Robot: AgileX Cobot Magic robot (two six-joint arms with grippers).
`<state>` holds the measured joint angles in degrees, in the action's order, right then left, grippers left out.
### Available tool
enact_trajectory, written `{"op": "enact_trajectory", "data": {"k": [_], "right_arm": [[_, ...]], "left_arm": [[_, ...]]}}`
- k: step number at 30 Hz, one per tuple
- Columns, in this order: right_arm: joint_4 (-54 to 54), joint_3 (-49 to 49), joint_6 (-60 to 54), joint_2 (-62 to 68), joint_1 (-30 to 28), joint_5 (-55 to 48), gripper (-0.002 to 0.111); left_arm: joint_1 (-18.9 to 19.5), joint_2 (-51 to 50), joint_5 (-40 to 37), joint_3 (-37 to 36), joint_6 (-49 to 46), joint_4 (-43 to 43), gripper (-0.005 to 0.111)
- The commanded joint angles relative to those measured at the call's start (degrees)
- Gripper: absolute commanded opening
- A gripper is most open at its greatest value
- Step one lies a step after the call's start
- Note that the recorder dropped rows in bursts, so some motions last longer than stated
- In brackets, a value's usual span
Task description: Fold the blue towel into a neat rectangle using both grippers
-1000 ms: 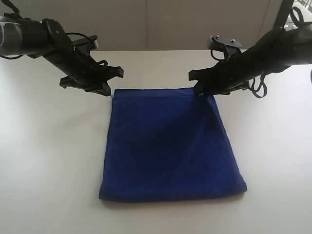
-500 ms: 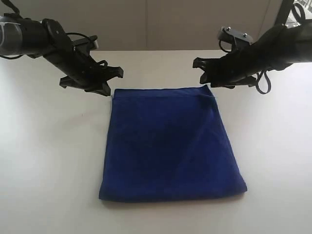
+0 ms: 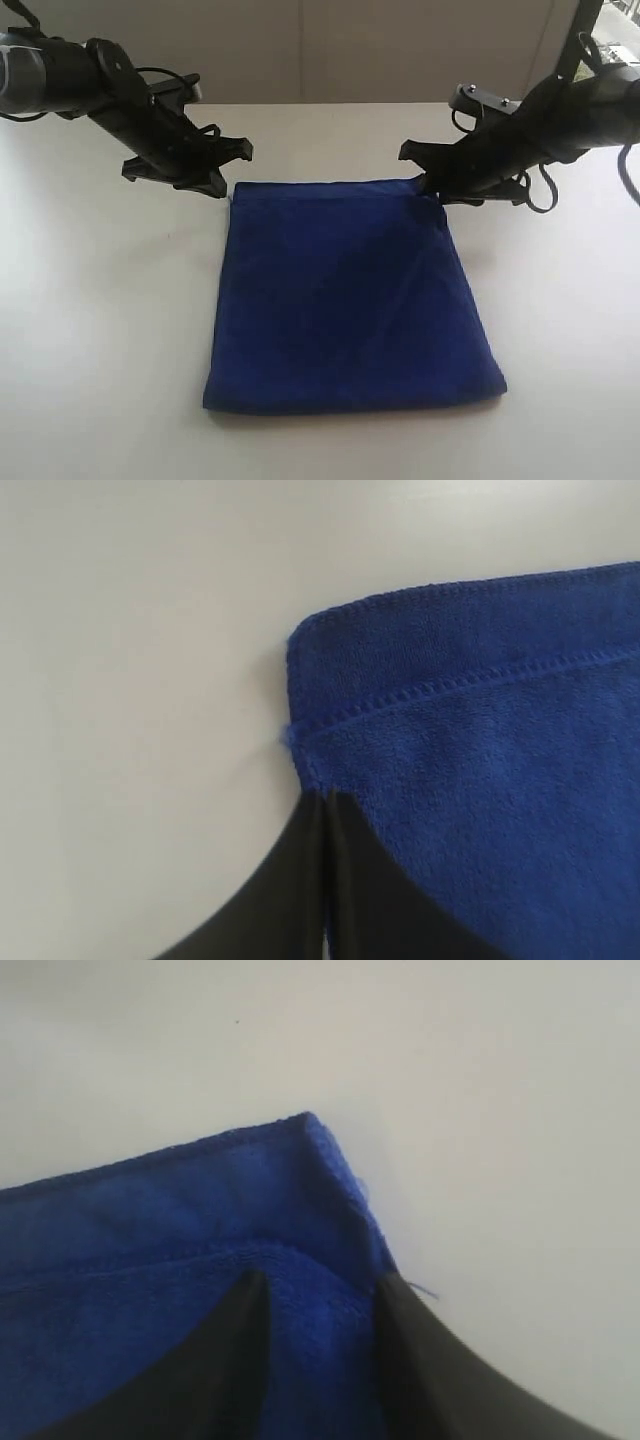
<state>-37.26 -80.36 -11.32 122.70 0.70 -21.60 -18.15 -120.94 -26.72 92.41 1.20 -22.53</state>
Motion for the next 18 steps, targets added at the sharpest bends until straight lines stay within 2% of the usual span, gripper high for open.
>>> {"op": "enact_trajectory", "data": {"k": [1, 7, 18], "right_arm": [[2.7, -0.3, 3.0, 0.1, -0.2, 0.1, 0.034], [4.8, -0.3, 7.0, 0.1, -0.2, -1.5, 0.034], [-2.3, -0.3, 4.0, 0.0, -0.1, -5.3, 0.033]], "left_arm": [[-0.3, 0.3, -1.1, 0.3, -0.1, -0.1, 0.0], [-0.3, 0.3, -1.1, 0.3, -0.1, -0.1, 0.0], [-0.3, 0.3, -1.1, 0.3, -0.1, -0.1, 0.0]]}}
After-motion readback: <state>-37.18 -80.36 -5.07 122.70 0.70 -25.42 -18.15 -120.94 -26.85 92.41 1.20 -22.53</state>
